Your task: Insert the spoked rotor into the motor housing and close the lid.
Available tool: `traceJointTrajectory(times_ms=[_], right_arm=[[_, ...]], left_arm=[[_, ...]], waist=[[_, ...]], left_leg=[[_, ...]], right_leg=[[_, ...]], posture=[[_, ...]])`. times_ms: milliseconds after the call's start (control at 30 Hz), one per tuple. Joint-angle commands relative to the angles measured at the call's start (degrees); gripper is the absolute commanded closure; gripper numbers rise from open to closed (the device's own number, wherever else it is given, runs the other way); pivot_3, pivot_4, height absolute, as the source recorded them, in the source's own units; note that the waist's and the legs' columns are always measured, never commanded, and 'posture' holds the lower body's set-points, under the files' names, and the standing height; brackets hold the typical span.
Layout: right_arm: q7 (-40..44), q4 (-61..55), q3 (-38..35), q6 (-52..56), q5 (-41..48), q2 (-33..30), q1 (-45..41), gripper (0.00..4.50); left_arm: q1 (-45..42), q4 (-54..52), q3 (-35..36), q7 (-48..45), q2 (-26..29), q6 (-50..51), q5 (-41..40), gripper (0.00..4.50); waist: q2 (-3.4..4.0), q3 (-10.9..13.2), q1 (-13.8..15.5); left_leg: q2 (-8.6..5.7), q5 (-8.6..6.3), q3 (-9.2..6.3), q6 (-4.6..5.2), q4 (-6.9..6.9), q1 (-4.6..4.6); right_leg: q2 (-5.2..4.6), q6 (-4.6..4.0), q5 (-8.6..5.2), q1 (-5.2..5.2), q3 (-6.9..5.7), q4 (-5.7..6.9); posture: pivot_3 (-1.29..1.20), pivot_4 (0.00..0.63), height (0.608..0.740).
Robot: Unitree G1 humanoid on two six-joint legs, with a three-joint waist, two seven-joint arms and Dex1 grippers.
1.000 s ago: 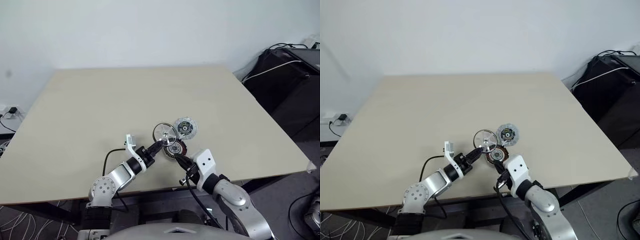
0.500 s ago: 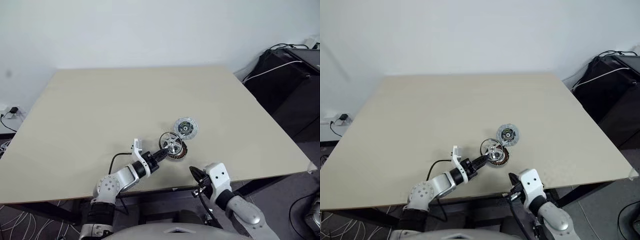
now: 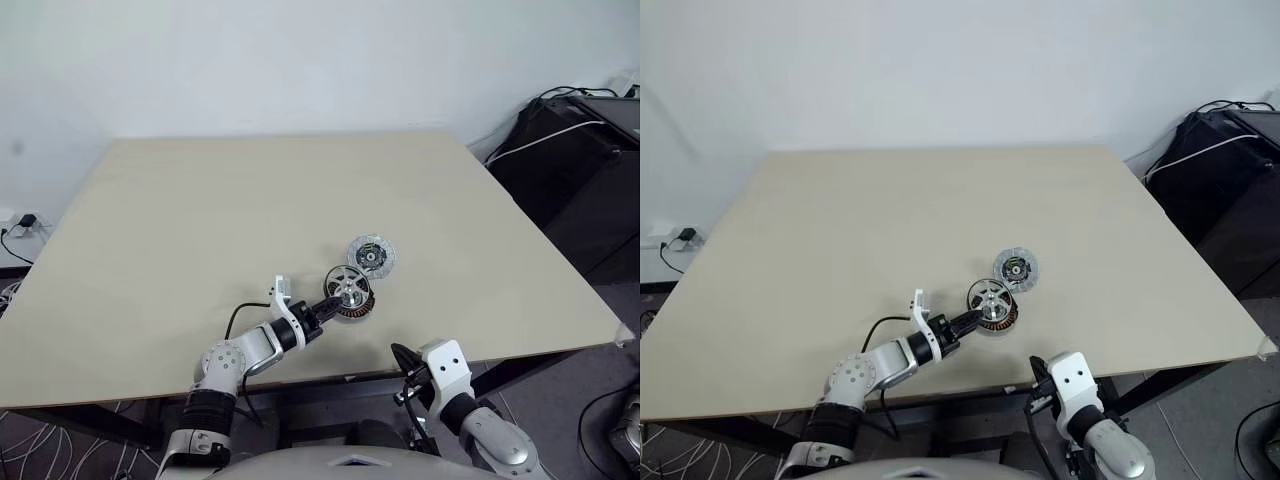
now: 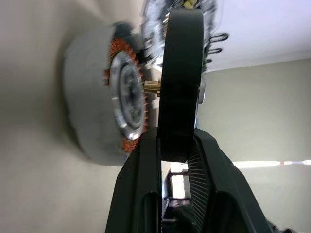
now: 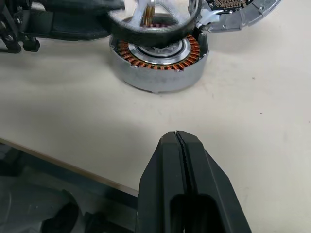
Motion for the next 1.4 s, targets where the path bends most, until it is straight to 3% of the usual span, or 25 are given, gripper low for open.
traceJointTrajectory(times_ms=[33, 500, 933, 1400], right_arm=[[-0.62, -1.50, -1.23, -1.21, 0.05, 0.29, -0.24, 4.50], [-1.57, -6.25, -1.17, 2.76, 0.20, 0.27, -0.88, 4.50], [-0.86, -5.81, -0.99, 4.07, 0.49, 0.14, -2.79, 4.50], [1.75, -0.63, -0.42, 1.21, 0.59, 0.02, -5.86, 4.50]], left_arm=[[-2.65, 0.92, -1.37, -1.67, -7.72, -0.74, 0.61, 4.08], [-4.40, 4.35, -1.50, -2.10, -8.31, -1.97, 2.33, 4.08], [-2.94, 0.15, -1.00, 0.14, -6.28, 0.26, 1.16, 0.01], [0.75, -12.00, 4.45, 3.94, -1.36, 2.79, -1.23, 0.01]], waist=[[0.00, 0.00, 0.00], [0.03, -0.01, 0.03], [0.03, -0.05, 0.05], [-0.03, 0.07, -0.67]], left_leg=[[0.00, 0.00, 0.00, 0.00, 0.00, 0.00], [0.00, 0.00, -0.01, 0.00, 0.00, 0.00], [-0.04, -0.01, 0.00, 0.00, 0.02, 0.15], [-0.02, 0.00, -0.03, -0.01, -0.08, 0.11]], right_leg=[[0.00, 0.00, 0.00, 0.00, 0.00, 0.00], [-0.03, 0.00, 0.00, 0.00, 0.00, 0.01], [-0.18, 0.34, 0.15, 0.16, -0.08, 0.00], [-0.17, 0.04, 0.30, -0.11, -0.19, -0.10]], posture=[[0.00, 0.000, 0.740], [0.00, 0.000, 0.740], [0.00, 0.000, 0.740], [0.00, 0.000, 0.740]])
